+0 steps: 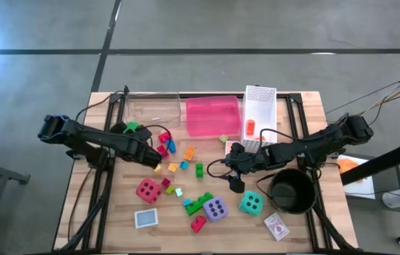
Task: Pick & Place Toys
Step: Put the green die into the transparent bin
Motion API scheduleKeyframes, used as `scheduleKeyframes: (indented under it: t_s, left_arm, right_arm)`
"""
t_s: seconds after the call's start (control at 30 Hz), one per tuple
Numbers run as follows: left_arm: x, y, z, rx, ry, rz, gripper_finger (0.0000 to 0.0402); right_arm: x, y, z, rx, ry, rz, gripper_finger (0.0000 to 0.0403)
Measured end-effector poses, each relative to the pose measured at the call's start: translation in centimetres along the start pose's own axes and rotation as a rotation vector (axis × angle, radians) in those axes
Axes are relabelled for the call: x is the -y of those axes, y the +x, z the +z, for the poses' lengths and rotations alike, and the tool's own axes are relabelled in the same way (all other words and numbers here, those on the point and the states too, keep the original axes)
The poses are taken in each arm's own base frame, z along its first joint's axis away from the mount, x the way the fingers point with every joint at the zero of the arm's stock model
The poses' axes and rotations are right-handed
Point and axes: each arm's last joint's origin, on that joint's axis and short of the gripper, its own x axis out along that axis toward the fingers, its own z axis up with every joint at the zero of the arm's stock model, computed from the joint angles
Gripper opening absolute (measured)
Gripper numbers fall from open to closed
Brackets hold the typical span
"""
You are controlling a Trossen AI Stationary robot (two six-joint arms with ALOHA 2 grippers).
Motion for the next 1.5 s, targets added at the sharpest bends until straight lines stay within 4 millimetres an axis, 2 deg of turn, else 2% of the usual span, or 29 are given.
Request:
scheduleKeyframes:
  t_s: [0.33, 0.6, 1.5]
  left_arm:
    - [-0.1, 0.0, 0.2, 0.072, 0.073, 0.043, 0.0089]
    - [-0.3, 0.2, 0.5, 0.063, 0.091, 0.053, 0.0089]
    - [-1.1, 1.4, 1.5, 0.016, 0.036, 0.087, 0.0086]
  right_arm:
    - [0.0, 0.0, 0.0, 0.0, 0.0, 0.0, 0.0306]
    - [0.0, 0.0, 0.0, 0.0, 0.0, 0.0, 0.0306]
    - [0.0, 0.0, 0.0, 0.0, 0.0, 0.0, 0.0306]
